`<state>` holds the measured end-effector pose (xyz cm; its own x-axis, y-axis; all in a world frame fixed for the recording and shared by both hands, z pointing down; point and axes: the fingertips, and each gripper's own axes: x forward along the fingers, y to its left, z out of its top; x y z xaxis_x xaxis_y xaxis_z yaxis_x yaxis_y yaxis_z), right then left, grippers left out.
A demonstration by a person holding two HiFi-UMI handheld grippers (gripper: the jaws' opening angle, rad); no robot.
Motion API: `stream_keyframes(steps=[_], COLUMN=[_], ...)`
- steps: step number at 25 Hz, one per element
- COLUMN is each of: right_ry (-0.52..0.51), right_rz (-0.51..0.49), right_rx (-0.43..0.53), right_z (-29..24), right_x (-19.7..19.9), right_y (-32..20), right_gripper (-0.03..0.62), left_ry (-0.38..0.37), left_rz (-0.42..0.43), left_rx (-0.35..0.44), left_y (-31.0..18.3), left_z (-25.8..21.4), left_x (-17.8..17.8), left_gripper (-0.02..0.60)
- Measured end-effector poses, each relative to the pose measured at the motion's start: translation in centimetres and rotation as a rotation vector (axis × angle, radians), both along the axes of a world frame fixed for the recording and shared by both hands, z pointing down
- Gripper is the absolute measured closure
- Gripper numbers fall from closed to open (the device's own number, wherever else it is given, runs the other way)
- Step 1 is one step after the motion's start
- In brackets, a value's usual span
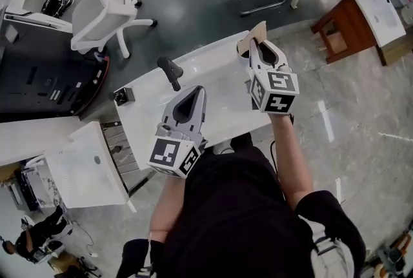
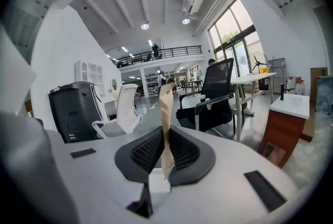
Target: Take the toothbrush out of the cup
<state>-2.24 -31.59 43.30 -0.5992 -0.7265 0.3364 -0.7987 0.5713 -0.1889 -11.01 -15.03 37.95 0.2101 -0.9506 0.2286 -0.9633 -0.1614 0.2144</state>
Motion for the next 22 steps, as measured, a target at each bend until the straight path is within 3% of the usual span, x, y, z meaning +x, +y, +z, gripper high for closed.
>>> stream_keyframes(steps=[5, 13, 22], right_ry=[-0.043, -0.098, -0.270], right_rz=[0.078, 0.125, 0.179], right_rx=[0.062, 0.122, 0.165], right_z=[-4.1, -8.5, -11.8], right_x=[1.4, 2.0, 3.9], right_y=[1.7, 8.4, 16.5], right_gripper=[0.556, 0.556, 0.554], left_ry=[0.015, 0.049, 0.079], left_rz=[0.083, 0.167, 0.298], left_rx=[0.071, 0.114, 0.130], left_y=[1.0, 5.0, 8.5], left_z=[-1.5, -2.4, -2.4], left_x=[-0.8, -2.6, -2.4], left_gripper=[0.568, 0.568, 0.568])
